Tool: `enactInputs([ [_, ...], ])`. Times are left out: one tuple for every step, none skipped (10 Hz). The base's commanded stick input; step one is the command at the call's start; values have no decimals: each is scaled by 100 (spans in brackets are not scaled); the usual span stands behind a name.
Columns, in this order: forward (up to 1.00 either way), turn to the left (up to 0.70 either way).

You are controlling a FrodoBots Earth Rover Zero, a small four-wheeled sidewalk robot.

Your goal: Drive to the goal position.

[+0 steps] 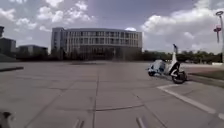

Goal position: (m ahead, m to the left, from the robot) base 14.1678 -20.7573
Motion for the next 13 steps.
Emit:
enactInputs([
  [70, 0],
  [70, 0],
  [70, 0],
  [70, 0],
  [70, 0],
  [70, 0],
  [70, 0],
  [70, 0],
  [70, 0],
  [70, 0],
  [70, 0],
  [70, 0],
  [70, 0],
])
